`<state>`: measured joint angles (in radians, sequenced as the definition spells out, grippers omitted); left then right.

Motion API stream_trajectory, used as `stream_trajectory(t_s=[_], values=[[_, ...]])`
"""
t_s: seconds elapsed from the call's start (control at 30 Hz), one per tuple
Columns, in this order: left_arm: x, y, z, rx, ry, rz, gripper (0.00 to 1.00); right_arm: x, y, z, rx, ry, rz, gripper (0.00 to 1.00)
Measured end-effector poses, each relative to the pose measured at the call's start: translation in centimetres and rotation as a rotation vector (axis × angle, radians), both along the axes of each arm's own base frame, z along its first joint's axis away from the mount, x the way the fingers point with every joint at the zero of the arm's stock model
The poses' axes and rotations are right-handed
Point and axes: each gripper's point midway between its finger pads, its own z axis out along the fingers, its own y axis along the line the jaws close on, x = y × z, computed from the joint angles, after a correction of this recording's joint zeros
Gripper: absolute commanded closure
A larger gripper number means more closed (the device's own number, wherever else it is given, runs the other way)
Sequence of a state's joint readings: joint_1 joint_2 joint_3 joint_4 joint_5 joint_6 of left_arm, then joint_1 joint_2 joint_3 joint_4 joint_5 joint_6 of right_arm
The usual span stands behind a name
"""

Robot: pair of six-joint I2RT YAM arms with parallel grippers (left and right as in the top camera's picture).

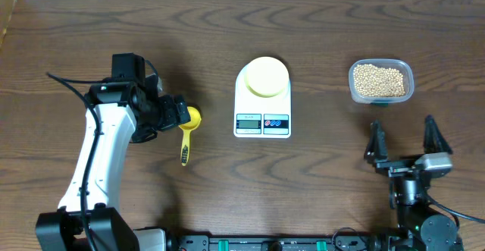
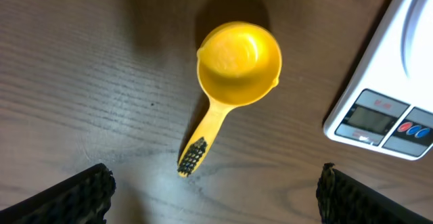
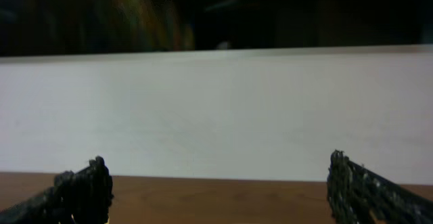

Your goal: Scoop item into bowl and weigh 50g on scale

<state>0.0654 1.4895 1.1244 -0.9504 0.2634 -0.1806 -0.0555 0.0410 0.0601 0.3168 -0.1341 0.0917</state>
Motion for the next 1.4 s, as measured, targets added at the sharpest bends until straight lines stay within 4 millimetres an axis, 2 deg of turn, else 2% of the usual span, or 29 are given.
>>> stream_trajectory(t_s=[0.13,0.23,0.37,0.43,0.47,0.5,0.63,0.73,0.83,0.97,1.1,1.23,1.4], values=[[-0.4,0.0,-0.5,-0.001,0.030,-0.009,0.02,0.4,-0.6,3.1,0.008,0.044,-0.035,0.01],[-0.4,0.0,-0.6,0.000,0.032,-0.017,0.02,1.5,-0.8,5.8,0.005,0.116,-0.045,0.01],[-0.8,-0.1,-0.7,0.001,0.045,-0.025,0.02,4.5,-0.5,8.6,-0.003,0.267,-0.019,0.01],[-1.0,-0.1,-0.7,0.001,0.051,-0.028,0.02,6.1,-0.1,9.3,-0.007,0.348,0.012,0.01],[-1.1,-0.1,-0.8,0.000,0.055,-0.030,0.02,7.6,0.4,9.9,-0.009,0.419,0.048,0.01],[-1.1,-0.1,-0.9,0.001,0.054,-0.031,0.02,8.8,0.9,9.9,-0.007,0.506,0.078,0.01],[-1.5,-0.1,-1.9,0.002,0.067,-0.031,0.02,11.7,2.2,10.0,0.009,0.673,0.171,0.01],[-1.8,-0.1,-2.2,0.003,0.077,-0.031,0.02,14.0,4.0,10.5,0.016,0.703,0.295,0.01],[-1.9,-0.1,-2.2,0.001,0.080,-0.031,0.02,15.6,6.5,10.2,0.058,0.705,0.469,0.01],[-2.0,-0.1,-2.3,0.001,0.078,-0.058,0.02,16.6,9.1,8.7,0.130,0.747,0.674,0.01],[-3.0,-0.2,-3.2,0.001,0.106,-0.083,0.02,16.9,10.3,6.4,0.191,0.837,0.758,0.01],[-3.9,-0.3,-4.2,0.000,0.128,-0.096,0.02,16.8,11.3,4.2,0.222,0.932,0.750,0.01],[-3.0,-0.3,-5.2,0.006,0.077,-0.105,0.01,17.1,12.1,3.3,0.189,0.959,0.691,0.01]])
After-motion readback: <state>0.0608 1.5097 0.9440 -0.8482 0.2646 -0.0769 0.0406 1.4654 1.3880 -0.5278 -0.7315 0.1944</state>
